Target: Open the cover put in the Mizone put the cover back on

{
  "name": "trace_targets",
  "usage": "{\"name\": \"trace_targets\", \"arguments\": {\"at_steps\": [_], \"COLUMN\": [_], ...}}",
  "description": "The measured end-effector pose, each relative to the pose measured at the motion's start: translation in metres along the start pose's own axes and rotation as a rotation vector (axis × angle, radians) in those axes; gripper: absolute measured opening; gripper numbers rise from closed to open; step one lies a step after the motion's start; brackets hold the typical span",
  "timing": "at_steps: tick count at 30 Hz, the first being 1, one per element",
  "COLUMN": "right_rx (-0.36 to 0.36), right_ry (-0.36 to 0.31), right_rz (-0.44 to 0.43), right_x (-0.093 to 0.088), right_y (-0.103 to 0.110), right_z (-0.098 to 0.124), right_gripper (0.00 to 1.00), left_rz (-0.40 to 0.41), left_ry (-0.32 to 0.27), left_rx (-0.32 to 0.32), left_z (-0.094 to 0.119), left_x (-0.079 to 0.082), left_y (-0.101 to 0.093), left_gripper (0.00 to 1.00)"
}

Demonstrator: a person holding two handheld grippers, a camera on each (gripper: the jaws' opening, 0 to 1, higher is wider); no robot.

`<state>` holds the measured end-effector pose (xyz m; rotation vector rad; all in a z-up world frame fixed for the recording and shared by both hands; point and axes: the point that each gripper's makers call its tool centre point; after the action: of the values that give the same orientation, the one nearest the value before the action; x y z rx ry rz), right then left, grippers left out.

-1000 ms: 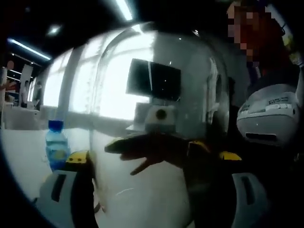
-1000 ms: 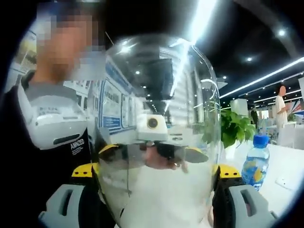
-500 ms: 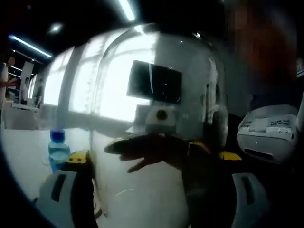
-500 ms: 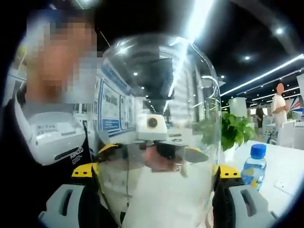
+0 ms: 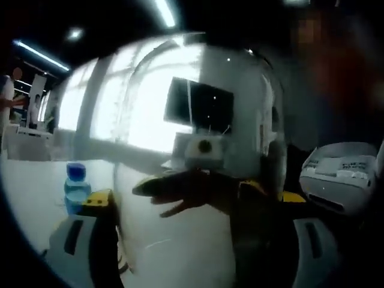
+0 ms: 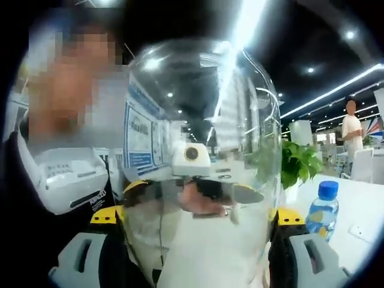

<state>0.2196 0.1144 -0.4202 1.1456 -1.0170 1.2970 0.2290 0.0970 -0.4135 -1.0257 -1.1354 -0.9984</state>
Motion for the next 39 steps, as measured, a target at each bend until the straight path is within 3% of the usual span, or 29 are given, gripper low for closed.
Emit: {"name": "trace_targets", "arguments": {"at_steps": [3, 8, 12, 19, 25, 34, 39], "right_rx": [-0.004, -0.012, -0.022, -0.028, -0.023, -0.02, -0.028], "right_ry": [0.006, -0.008, -0.011, -0.039, -0.028, -0.048, -0.05], "right_rz": [0.005, 0.011, 0.037, 0.043, 0.049, 0.022, 0.05], "right_x": [0.001, 0.006, 0.017, 0.037, 0.045, 0.07, 0.085], "right_y": [-0.001, -0.004, -0.008, -0.017, -0.022, -0.036, -0.04], "right_z": [0.001, 0.001, 0.003, 0.006, 0.006, 0.01, 0.013], "right_gripper": [0.91, 0.91, 0.91, 0.91, 0.91, 0.91, 0.91], "left_rz": [-0.004, -0.012, -0.039, -0.045, -0.053, -0.022, -0.053], "left_ry": [-0.009, -0.021, 0.01, 0.002, 0.019, -0.008, -0.001], "left_rx": [-0.003, -0.001, -0.005, -0.004, 0.003, 0.003, 0.002], "left_z": [0.001, 0.003, 0.002, 0.005, 0.005, 0.009, 0.009], "left_x": [-0.001, 0.014, 0.02, 0.043, 0.051, 0.077, 0.093], "left_y": [0.001, 0.004, 0.007, 0.015, 0.02, 0.032, 0.036], "left_gripper": [0.87, 0.87, 0.87, 0.87, 0.87, 0.87, 0.87]}}
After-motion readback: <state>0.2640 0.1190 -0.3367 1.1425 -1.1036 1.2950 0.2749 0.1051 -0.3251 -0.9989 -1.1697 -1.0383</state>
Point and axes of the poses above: the point that each gripper's makers call its tool centre point, and the gripper's own axes: z roughly backward along the fingers, y roughly to its left, x roughly out of its top, and after that the axes turned 11 degrees about y, right-handed
